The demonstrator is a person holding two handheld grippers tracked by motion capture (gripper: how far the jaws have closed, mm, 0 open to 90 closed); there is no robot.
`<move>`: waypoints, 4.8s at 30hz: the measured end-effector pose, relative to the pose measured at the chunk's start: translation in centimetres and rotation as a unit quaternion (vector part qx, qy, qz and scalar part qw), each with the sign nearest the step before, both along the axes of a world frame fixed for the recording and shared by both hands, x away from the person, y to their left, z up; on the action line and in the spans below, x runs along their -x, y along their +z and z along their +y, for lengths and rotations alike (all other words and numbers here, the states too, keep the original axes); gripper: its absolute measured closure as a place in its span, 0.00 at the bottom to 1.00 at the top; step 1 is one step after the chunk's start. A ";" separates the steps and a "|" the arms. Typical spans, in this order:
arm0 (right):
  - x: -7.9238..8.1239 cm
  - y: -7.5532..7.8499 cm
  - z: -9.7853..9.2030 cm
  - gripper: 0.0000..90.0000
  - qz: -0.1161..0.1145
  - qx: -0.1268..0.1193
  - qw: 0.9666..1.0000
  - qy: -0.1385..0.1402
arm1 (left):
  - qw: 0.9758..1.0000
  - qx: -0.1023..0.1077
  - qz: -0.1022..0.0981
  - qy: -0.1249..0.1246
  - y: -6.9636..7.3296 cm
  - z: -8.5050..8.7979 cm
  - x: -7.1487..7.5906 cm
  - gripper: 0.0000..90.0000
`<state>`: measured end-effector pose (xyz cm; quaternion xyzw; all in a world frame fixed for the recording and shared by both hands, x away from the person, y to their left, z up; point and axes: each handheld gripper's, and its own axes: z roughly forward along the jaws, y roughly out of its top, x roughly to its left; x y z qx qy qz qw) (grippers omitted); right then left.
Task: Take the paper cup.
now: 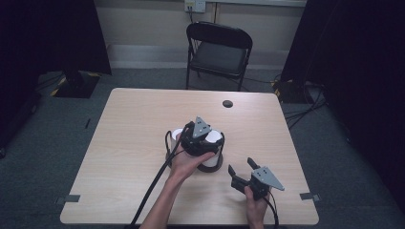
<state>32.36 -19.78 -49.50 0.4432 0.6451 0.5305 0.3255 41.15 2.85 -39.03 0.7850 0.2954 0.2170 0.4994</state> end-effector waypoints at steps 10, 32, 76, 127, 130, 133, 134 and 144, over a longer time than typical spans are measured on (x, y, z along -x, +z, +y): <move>0.0 0.0 0.0 0.22 -0.002 -0.001 1.000 -0.001 | 1.000 -0.007 0.008 0.001 -0.4 -0.2 -0.2 0.38; 0.0 0.0 0.0 0.22 -0.001 0.000 1.000 -0.001 | 1.000 0.014 -0.003 0.014 0.6 0.5 0.2 0.39; 0.0 0.0 0.0 0.22 0.000 0.001 1.000 -0.002 | 0.995 0.089 -0.042 0.030 2.6 1.7 1.3 0.40; 0.0 0.0 0.1 0.22 0.000 0.003 1.000 -0.002 | 0.980 0.186 -0.056 0.037 4.1 4.0 2.4 0.40; 0.0 0.0 0.1 0.22 0.000 0.003 1.000 -0.002 | 0.978 0.195 -0.062 0.038 4.4 4.2 2.6 0.40; 0.0 0.0 0.1 0.22 0.000 0.003 1.000 -0.003 | 0.977 0.200 -0.062 0.035 4.5 4.5 2.7 0.40; 0.0 0.0 0.1 0.22 0.001 0.003 1.000 -0.002 | 0.977 0.203 -0.061 0.036 4.7 4.7 2.8 0.40; -0.1 0.0 0.2 0.22 0.001 0.009 1.000 -0.004 | 0.969 0.237 -0.057 0.031 4.7 6.0 4.1 0.40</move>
